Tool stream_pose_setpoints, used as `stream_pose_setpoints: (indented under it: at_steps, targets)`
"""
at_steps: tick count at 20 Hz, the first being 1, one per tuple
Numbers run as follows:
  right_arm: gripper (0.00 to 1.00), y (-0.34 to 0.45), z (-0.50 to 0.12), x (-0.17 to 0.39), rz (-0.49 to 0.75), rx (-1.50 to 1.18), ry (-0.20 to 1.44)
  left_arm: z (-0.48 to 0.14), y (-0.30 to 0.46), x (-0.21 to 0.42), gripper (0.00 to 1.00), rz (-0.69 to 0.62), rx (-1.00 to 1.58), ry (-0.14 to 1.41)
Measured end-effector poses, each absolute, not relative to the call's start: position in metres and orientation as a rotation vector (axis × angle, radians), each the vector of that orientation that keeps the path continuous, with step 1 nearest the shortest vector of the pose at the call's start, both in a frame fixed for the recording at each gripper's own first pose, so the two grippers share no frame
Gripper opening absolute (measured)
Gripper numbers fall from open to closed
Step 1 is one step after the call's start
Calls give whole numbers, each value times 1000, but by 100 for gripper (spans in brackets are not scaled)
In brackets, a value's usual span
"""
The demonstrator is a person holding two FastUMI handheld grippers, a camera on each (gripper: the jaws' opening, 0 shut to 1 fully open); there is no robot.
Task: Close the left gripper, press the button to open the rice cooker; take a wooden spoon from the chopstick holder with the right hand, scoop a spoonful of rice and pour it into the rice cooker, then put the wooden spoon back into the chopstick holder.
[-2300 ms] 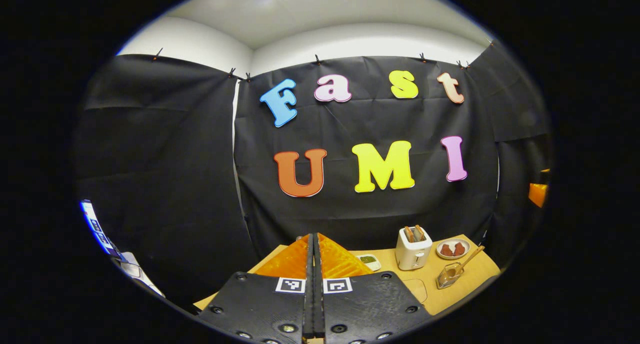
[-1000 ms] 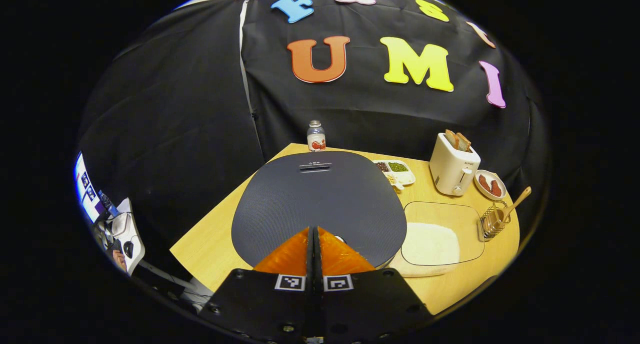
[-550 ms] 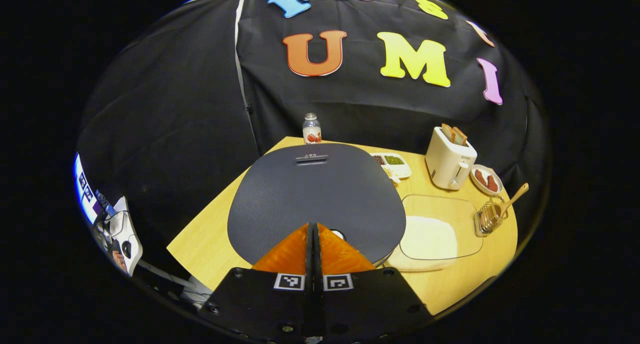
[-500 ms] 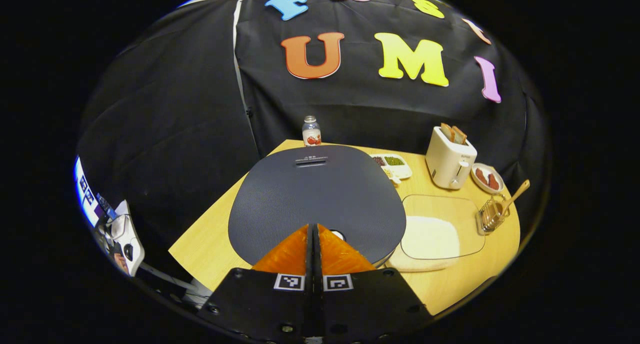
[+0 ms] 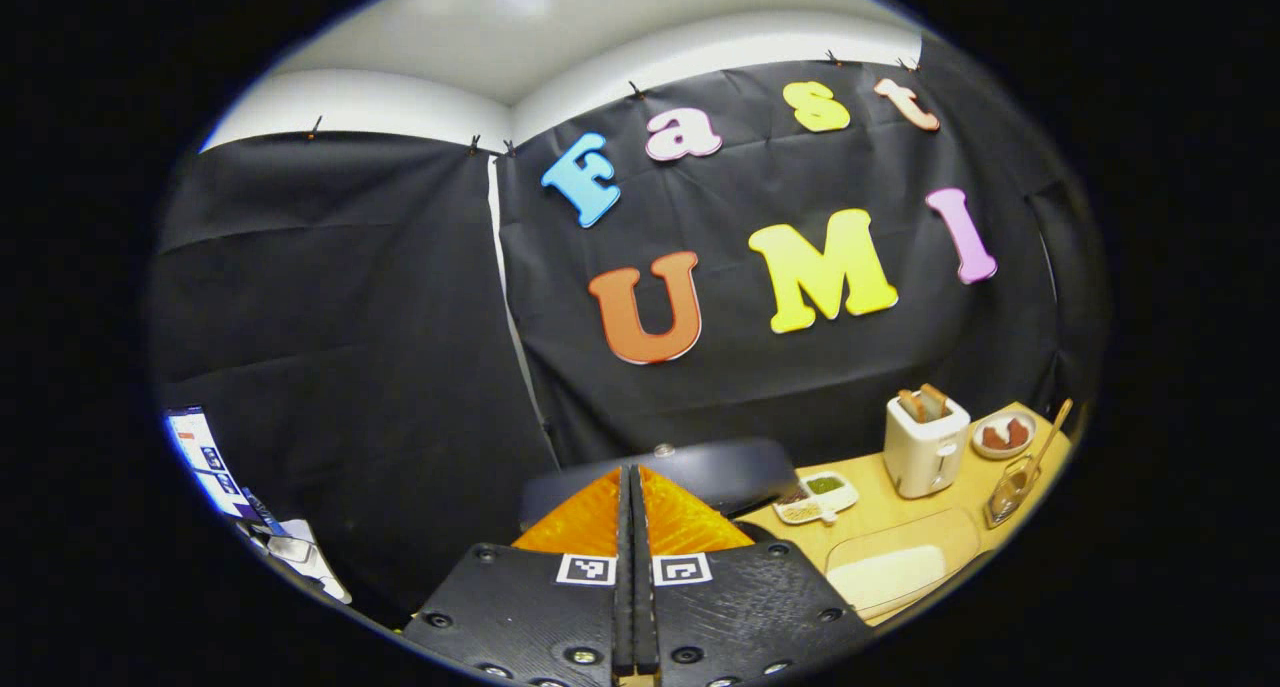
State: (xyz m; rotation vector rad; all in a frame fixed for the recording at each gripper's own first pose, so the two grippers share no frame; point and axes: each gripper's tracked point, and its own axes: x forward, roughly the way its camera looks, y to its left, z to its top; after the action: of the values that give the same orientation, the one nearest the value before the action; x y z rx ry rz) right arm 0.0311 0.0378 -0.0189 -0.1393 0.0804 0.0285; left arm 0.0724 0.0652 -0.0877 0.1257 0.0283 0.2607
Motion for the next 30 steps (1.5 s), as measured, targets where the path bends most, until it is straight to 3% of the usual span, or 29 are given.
stream_pose_setpoints:
  at_steps: [6,11,13,16,17,24,30]
  targets:
    - [100,35,-16,33,22,-132,65,-32,57,52,0,236,50,-84]
    - [100,30,-14,33,12,-128,48,-24,41,46,3,155,-8,-73]
    - [100,29,-19,34,10,-122,53,-21,26,42,19,87,-34,-79]
    - [100,30,-29,33,15,-100,60,-21,24,35,90,70,-23,-77]
    - [100,29,-33,32,17,-96,64,-21,27,33,97,82,-9,-73]
    - [100,13,-86,38,-14,-54,78,-30,39,24,95,118,-43,-52]
    - [100,-8,-189,80,-29,-1,189,-36,45,21,95,167,-29,-41]
